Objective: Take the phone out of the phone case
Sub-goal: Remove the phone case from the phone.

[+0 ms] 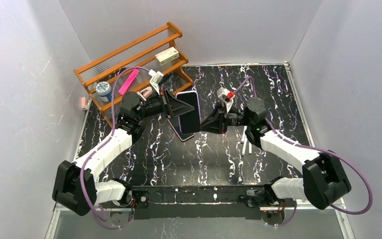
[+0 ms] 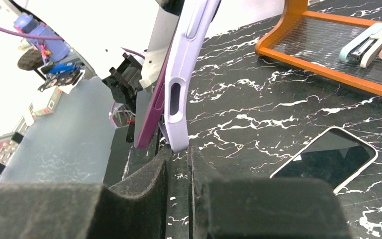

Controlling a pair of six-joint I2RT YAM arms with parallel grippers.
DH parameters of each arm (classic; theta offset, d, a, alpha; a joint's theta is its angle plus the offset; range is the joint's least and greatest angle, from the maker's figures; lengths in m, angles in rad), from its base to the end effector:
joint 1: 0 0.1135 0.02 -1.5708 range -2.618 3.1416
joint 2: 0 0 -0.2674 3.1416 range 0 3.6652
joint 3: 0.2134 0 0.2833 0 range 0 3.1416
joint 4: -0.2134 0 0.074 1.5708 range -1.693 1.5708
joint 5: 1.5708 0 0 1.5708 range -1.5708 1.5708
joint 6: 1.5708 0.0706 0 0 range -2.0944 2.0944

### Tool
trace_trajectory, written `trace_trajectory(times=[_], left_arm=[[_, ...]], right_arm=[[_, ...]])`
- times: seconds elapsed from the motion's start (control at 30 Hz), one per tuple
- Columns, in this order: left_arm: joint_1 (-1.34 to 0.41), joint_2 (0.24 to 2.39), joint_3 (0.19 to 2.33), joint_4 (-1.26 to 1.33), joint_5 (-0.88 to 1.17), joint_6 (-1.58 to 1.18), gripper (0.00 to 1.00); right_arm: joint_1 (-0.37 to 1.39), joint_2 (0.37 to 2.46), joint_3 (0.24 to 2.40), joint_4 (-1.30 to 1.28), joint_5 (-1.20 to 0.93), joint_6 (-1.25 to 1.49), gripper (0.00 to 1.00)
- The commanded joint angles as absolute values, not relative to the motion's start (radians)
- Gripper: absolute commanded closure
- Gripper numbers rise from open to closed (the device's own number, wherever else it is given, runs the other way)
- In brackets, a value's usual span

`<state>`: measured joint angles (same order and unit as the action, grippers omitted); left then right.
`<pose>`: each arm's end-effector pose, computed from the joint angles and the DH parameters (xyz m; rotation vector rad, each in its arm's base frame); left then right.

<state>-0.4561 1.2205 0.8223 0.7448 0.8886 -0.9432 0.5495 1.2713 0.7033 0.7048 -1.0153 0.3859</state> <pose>0.2615 -0.1893 0.3529 0.5456 1.4839 -1.6769 0.2390 0.2167 0.2858 -1.0218 1.3448 1.4432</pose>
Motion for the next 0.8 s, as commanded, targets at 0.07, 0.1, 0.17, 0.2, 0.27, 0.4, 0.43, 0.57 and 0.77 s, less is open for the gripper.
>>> trace_trajectory(times=[0.07,0.1,0.17,0.2,0.27,0.4,0.43,0.57,0.77], left_arm=[[-0.542,1.255,0.780,0.759,0.926,-0.999,1.00],[-0.543,1.262,0.776,0.759,0.921,-0.999,1.00],[-0.543,1.277,0.772,0.761,0.913,-0.997,1.00],[-0.543,1.284,0.773,0.762,0.911,-0.997,1.00],[-0.544,1.296,0.773,0.764,0.913,-0.995,1.00],[-0.552,1.304,0.764,0.765,0.913,-0.994,1.00],[-0.555,1.304,0.761,0.767,0.911,-0.995,1.00],[-0.562,1.296,0.742,0.783,0.892,-1.012,1.00],[-0.587,1.310,0.702,0.872,0.850,-1.099,1.00]], right_arm=[[0.557,1.209,0.706,1.015,-0.780,0.465,0.81],[0.557,1.205,0.700,1.025,-0.770,0.474,0.81],[0.557,1.199,0.699,1.030,-0.762,0.490,0.80],[0.558,1.197,0.699,1.033,-0.761,0.496,0.80],[0.557,1.194,0.699,1.041,-0.753,0.512,0.80],[0.557,1.180,0.686,1.039,-0.703,0.527,0.79],[0.557,1.179,0.680,1.046,-0.689,0.536,0.79],[0.557,1.174,0.659,1.084,-0.640,0.574,0.79],[0.556,1.202,0.650,1.171,-0.630,0.647,0.79]])
